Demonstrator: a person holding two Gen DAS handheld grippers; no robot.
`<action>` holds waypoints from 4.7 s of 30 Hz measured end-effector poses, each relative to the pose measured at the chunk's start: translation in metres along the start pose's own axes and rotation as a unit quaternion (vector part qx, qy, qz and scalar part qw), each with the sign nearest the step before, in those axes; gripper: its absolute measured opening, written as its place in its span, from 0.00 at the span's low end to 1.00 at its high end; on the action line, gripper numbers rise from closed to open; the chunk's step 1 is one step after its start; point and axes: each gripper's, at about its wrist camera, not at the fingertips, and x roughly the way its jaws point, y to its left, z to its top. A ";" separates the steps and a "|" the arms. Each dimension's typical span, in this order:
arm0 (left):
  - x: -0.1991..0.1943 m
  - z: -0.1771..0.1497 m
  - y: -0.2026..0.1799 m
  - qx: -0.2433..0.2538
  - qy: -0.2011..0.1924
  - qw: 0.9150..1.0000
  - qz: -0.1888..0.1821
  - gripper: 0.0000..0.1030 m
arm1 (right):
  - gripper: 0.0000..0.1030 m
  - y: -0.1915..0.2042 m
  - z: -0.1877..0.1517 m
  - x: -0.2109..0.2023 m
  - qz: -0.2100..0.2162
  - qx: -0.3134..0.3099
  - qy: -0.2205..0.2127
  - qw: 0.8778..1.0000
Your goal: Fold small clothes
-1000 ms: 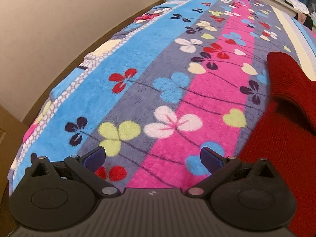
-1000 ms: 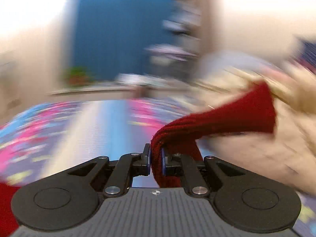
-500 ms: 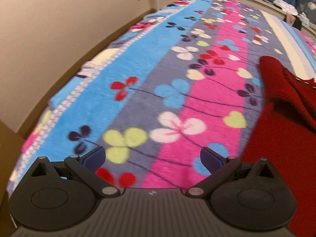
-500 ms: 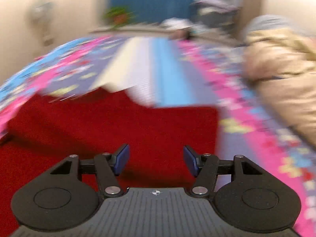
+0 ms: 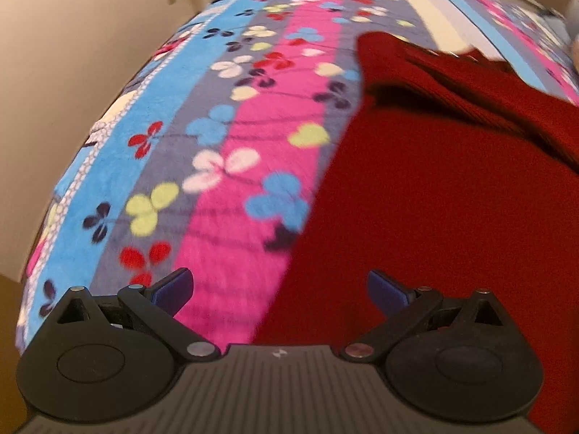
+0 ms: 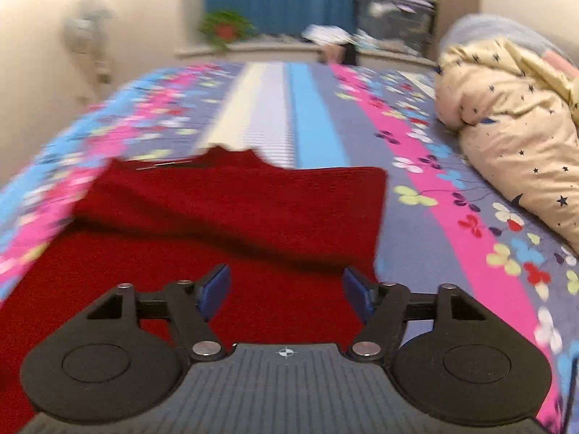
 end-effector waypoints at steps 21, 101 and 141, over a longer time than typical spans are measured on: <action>-0.200 -0.158 0.003 0.062 -0.069 0.995 -0.048 0.99 | 0.77 0.111 -0.120 -0.255 0.015 -0.066 -0.017 0.998; -0.096 -0.111 0.097 -0.020 0.040 0.970 -0.240 0.06 | 0.12 -0.082 -0.139 -0.189 0.110 0.248 0.120 0.955; 0.068 0.150 -0.005 0.004 -0.048 0.988 -0.147 0.79 | 0.70 -0.178 -0.012 0.073 0.015 0.347 0.087 0.934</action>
